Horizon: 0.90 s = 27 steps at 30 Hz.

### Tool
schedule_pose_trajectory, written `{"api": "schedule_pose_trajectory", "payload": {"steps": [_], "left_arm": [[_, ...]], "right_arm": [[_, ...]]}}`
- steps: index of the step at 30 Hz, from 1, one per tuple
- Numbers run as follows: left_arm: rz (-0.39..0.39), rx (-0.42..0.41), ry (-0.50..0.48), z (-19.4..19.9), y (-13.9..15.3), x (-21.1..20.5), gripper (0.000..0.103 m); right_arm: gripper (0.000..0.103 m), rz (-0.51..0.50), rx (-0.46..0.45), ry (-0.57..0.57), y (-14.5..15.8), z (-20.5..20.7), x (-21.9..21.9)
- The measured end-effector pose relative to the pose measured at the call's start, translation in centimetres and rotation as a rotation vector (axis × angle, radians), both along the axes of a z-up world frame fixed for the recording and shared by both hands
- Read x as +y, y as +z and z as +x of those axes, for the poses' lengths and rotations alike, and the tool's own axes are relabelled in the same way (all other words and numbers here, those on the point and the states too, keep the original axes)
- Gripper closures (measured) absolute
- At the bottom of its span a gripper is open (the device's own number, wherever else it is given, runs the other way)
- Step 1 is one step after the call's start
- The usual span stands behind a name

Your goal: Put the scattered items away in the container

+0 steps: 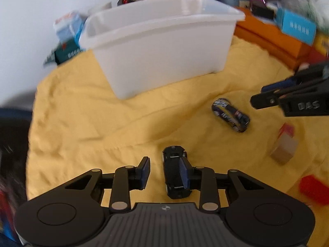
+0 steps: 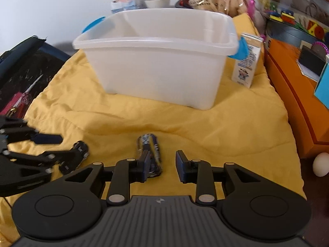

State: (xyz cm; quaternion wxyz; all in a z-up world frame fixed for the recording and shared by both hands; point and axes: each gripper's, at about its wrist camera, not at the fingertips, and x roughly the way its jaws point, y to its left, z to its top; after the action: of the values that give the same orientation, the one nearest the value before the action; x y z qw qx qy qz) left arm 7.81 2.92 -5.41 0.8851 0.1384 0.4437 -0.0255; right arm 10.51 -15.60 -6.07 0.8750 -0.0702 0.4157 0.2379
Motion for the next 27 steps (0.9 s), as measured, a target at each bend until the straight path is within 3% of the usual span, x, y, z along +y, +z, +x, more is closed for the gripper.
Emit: {"api": "schedule_pose_trajectory", "payload": {"steps": [2,8,12,15,19,24,27], "left_arm": [[0.067,0.005,-0.017,0.2,-0.6,-0.8,0.069],[-0.064,0.028,-0.119,-1.7,-0.3,-2.9,0.068],[-0.196,0.048,-0.133,-3.4,0.1,-2.7,0.068],[-0.226,0.013,-0.084,-4.2,0.7,-1.5,0.063],[-0.243,0.005,0.064,-3.3,0.5,1.0,0.061],[-0.477,0.062,0.244,-0.2,-1.0,5.9,0.065],[-0.525,0.13,0.218,1.3,-2.5,6.0,0.076]], "right_arm": [[0.071,-0.007,0.002,0.006,-0.2,-0.4,0.4],[0.068,-0.01,0.021,-0.016,-0.5,-1.2,-0.2],[0.066,-0.005,0.022,-0.04,-0.3,-1.4,-1.2],[0.065,-0.002,0.025,-0.052,-0.3,-1.4,-1.8],[0.063,-0.001,0.031,-0.055,-0.4,-1.5,-2.0],[0.061,0.0,0.024,-0.046,-0.2,-2.0,-1.9],[0.06,-0.003,0.022,-0.041,-0.2,-2.3,-1.8]]}}
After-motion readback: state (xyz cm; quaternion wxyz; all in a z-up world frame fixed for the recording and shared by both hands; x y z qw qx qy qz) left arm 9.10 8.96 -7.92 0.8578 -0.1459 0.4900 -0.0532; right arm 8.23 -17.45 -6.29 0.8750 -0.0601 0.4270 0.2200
